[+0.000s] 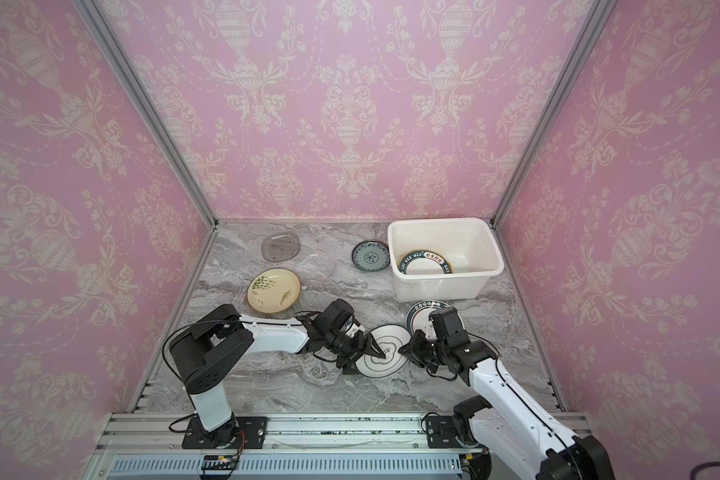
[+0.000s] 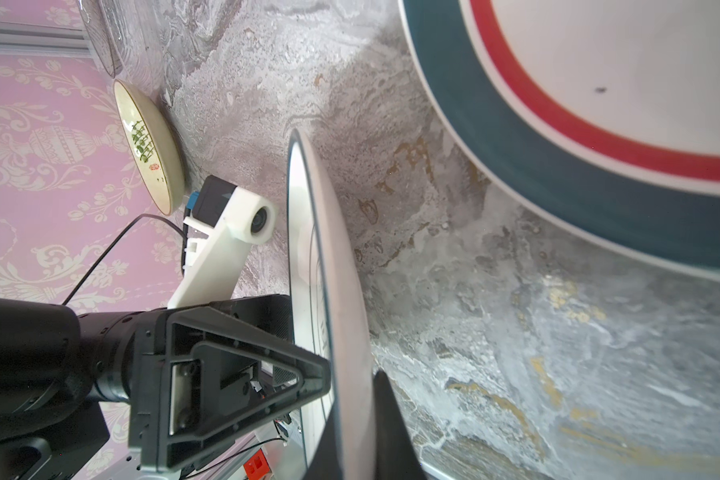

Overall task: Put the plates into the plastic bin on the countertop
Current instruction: 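Close both grippers on the cloud-logo plate and lift it upright, then carry the plate with the right gripper toward the bin while the left gripper releases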

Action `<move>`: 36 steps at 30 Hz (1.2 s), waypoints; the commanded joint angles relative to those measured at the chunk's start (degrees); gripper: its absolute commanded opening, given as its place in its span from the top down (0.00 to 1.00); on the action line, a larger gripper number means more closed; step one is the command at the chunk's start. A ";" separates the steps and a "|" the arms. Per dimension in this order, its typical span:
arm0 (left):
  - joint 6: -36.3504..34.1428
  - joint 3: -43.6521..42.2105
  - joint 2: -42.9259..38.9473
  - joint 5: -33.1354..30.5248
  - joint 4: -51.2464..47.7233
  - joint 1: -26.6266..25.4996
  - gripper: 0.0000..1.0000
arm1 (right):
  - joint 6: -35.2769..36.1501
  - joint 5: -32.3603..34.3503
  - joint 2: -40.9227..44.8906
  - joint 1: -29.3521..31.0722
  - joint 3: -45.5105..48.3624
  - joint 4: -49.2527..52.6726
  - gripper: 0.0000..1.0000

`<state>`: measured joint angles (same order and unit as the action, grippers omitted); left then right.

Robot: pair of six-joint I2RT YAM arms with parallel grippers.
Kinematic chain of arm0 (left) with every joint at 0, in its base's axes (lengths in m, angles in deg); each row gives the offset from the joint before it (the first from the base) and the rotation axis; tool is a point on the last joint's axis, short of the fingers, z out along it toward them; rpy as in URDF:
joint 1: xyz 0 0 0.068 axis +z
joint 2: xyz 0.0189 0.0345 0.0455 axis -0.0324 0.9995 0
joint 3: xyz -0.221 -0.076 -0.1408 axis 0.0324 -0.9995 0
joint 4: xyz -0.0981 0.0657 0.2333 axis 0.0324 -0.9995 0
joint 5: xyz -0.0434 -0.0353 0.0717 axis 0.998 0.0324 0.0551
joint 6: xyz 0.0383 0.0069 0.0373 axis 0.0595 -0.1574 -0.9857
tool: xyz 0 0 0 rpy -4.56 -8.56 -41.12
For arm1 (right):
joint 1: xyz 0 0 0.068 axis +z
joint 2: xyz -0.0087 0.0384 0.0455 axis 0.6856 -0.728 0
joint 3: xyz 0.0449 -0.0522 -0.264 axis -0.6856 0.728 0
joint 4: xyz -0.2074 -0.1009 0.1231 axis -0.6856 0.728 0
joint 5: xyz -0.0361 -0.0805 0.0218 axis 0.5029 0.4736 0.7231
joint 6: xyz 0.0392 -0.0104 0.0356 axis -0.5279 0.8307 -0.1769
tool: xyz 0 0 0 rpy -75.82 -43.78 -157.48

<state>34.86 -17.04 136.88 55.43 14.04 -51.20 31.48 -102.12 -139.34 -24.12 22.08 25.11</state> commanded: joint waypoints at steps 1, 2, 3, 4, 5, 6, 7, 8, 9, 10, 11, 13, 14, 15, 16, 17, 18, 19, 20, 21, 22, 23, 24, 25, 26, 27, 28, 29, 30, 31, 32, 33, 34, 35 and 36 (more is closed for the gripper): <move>-0.34 -0.92 -3.37 0.69 0.79 0.48 0.22 | 2.08 3.44 2.17 0.44 -4.29 5.03 1.00; -0.34 -1.53 -4.51 0.25 0.95 1.00 0.22 | 2.70 4.63 2.89 0.44 -5.47 6.86 1.00; -0.35 -2.21 -5.63 -0.21 1.04 1.44 0.21 | 3.65 5.73 3.41 0.44 -6.74 8.46 1.00; -0.23 -3.05 -7.02 -0.74 1.22 1.94 0.21 | 4.32 7.07 3.95 0.42 -8.17 10.31 1.00; -0.11 -3.99 -8.44 -1.28 1.48 2.63 0.21 | 5.07 8.05 4.32 0.35 -9.70 11.95 1.00; 0.11 -4.89 -9.71 -1.75 1.59 3.18 0.21 | 5.75 8.72 4.51 0.35 -11.08 13.35 1.00; 0.37 -5.81 -11.05 -2.24 1.94 3.90 0.20 | 6.45 9.33 4.56 0.27 -12.66 14.70 1.00; 0.87 -6.75 -12.40 -2.55 2.24 4.53 0.20 | 7.17 9.85 4.52 0.27 -14.25 15.98 1.00; 0.98 -6.98 -13.43 -2.74 2.47 5.07 0.20 | 7.66 10.18 4.35 0.28 -15.62 16.86 1.00; 1.32 -8.66 -14.57 -2.92 2.76 5.77 0.19 | 8.24 10.47 4.08 0.16 -17.32 17.90 1.00; 1.55 -9.34 -15.59 -3.06 2.93 6.37 0.19 | 8.86 10.87 3.74 0.15 -18.99 18.86 1.00; 1.62 -9.79 -17.35 -3.02 3.07 7.58 0.18 | 9.71 11.39 3.05 0.01 -21.84 20.13 1.00; 1.67 -9.89 -18.15 -3.02 2.99 8.21 0.18 | 10.07 11.57 2.68 -0.08 -23.17 20.52 1.00; 1.66 -9.88 -18.68 -3.03 2.94 8.69 0.18 | 10.23 11.71 2.34 -0.17 -24.27 20.78 1.00; 1.55 -9.88 -19.34 -3.02 2.91 9.38 0.17 | 10.42 11.75 2.00 -0.26 -25.46 21.08 1.00; 1.41 -9.79 -19.87 -2.94 2.85 10.04 0.17 | 10.59 11.84 1.65 -0.35 -26.58 21.27 1.00; 1.51 -9.71 -20.29 -2.91 2.66 10.60 0.15 | 10.68 11.84 1.28 -0.44 -27.61 21.44 1.00; 1.37 -9.71 -20.79 -2.84 2.52 11.23 0.12 | 10.87 12.04 0.98 -0.52 -28.74 21.70 1.00; 1.21 -9.62 -21.19 -2.80 2.55 11.80 0.09 | 11.11 12.17 0.62 -0.65 -29.97 21.97 1.00; 1.09 -9.61 -21.56 -2.76 2.52 12.22 0.08 | 11.35 12.41 0.29 -0.82 -31.05 22.35 1.00; 0.80 -9.70 -21.99 -2.75 2.43 12.62 0.06 | 11.64 12.46 -0.04 -1.00 -32.11 22.59 1.00; 0.49 -9.69 -22.36 -2.76 2.16 13.01 0.01 | 11.90 12.47 -0.42 -1.27 -33.29 22.84 1.00; 0.27 -9.70 -22.65 -2.80 1.84 13.36 0.01 | 12.12 12.46 -0.75 -1.53 -34.22 23.03 1.00; -0.07 -9.63 -22.95 -2.76 1.60 13.77 0.01 | 12.39 12.46 -1.12 -1.81 -35.26 23.20 1.00; -0.27 -9.63 -23.32 -2.68 1.55 14.02 0.01 | 12.65 12.37 -1.56 -2.20 -36.23 23.37 1.00; -0.48 -9.52 -23.51 -2.60 1.43 14.28 0.01 | 12.93 12.28 -1.91 -2.47 -37.02 23.55 1.00; -0.51 -9.35 -23.84 -2.43 1.42 14.64 0.01 | 13.22 12.21 -2.41 -2.88 -38.01 23.72 1.00; -0.69 -9.19 -24.12 -2.32 1.37 14.92 0.01 | 13.47 12.11 -2.85 -3.39 -38.85 23.75 1.00; -0.91 -8.96 -24.44 -2.27 1.21 15.20 0.01 | 13.61 11.81 -3.20 -3.70 -39.51 23.74 1.00; -1.33 -8.54 -24.95 -2.31 0.71 15.53 0.01 | 13.85 11.60 -3.64 -4.22 -40.26 23.75 1.00; -2.23 -7.88 -25.36 -2.42 -0.24 15.82 0.01 | 14.08 11.42 -4.04 -4.68 -41.03 23.70 1.00; -3.22 -7.85 -25.83 -2.49 -1.30 16.06 0.01 | 14.32 11.19 -4.42 -5.06 -41.09 23.66 1.00; -4.87 -5.41 -26.40 -2.78 -3.01 16.28 0.01 | 14.43 11.02 -4.86 -5.56 -43.07 23.59 1.00; -7.02 -4.22 -26.97 -3.13 -5.48 16.46 0.01 | 14.64 10.93 -5.25 -6.01 -43.99 23.53 1.00; -9.00 -2.88 -27.36 -3.51 -7.77 16.60 0.01 | 14.75 10.70 -5.63 -6.43 -44.45 23.40 1.00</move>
<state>32.46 -24.23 112.03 53.52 12.25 -35.29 44.57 -90.32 -144.65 -29.65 -18.64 49.50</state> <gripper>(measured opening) 0.992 0.095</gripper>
